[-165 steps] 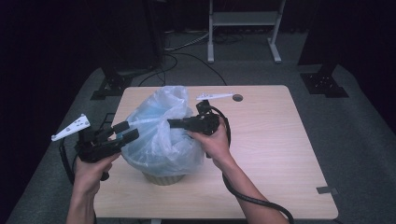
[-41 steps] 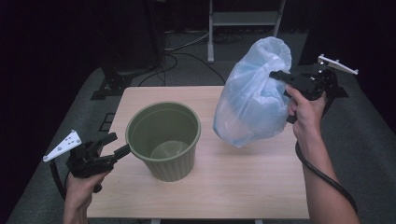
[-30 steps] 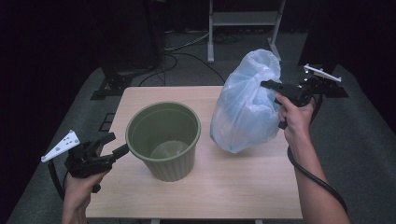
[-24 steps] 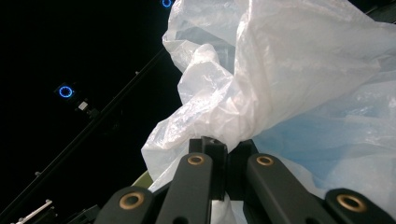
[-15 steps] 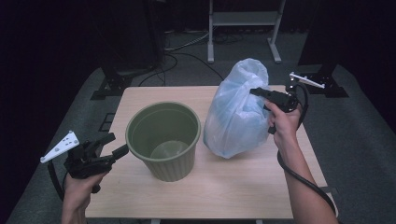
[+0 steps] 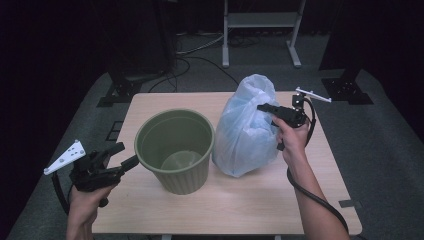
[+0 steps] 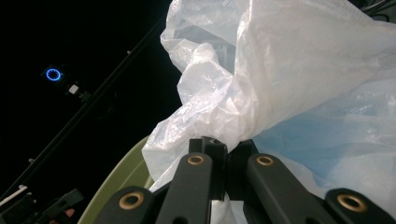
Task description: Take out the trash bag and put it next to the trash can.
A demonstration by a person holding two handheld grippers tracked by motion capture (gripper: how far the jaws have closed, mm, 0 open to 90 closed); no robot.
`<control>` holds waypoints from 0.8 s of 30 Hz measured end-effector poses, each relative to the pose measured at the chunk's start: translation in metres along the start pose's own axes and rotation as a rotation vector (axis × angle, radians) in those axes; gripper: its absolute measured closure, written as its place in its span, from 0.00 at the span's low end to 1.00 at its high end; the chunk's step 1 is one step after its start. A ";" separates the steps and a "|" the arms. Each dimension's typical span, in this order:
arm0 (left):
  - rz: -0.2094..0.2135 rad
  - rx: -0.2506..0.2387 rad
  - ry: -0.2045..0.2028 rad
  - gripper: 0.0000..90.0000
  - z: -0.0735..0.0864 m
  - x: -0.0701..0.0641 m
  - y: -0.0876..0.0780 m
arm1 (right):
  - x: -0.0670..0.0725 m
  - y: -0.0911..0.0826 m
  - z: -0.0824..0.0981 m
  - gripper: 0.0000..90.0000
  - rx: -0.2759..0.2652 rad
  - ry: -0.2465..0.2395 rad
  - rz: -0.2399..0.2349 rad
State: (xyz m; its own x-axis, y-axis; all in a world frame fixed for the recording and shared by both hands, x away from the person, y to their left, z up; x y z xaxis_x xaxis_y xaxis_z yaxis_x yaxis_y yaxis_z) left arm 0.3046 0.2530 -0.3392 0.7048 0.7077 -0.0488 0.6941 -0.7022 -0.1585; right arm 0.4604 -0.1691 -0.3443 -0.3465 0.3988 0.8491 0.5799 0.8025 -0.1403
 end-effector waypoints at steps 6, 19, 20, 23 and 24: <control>-0.014 -0.012 -0.001 0.18 -0.002 0.002 -0.004 | -0.014 0.011 0.011 1.00 0.021 0.006 0.019; -0.035 -0.018 -0.003 0.18 -0.002 0.006 -0.007 | -0.036 0.032 0.031 1.00 0.072 0.009 0.055; -0.034 -0.016 -0.004 0.18 -0.002 0.006 -0.007 | -0.038 0.033 0.032 1.00 0.072 0.005 0.056; -0.029 -0.007 -0.003 0.18 0.000 0.005 -0.004 | -0.040 0.036 0.035 1.00 0.083 0.003 0.065; -0.028 -0.006 -0.004 0.18 0.000 0.005 -0.004 | -0.041 0.038 0.036 1.00 0.085 0.002 0.067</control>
State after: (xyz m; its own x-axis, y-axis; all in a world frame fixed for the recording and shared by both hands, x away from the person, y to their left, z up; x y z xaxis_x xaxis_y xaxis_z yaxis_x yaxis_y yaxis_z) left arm 0.3055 0.2593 -0.3388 0.6845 0.7274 -0.0484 0.7144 -0.6826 -0.1543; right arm 0.4700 -0.1391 -0.4030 -0.3075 0.4521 0.8373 0.5369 0.8089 -0.2396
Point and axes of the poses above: each handheld gripper's, and its own axes: y roughly forward along the jaws, z roughly out of its underside, x roughly to its left, the point moved 7 cm from there along y, roughly forward along the jaws, and after that the axes turned 11 degrees about y, right-handed, at the moved point
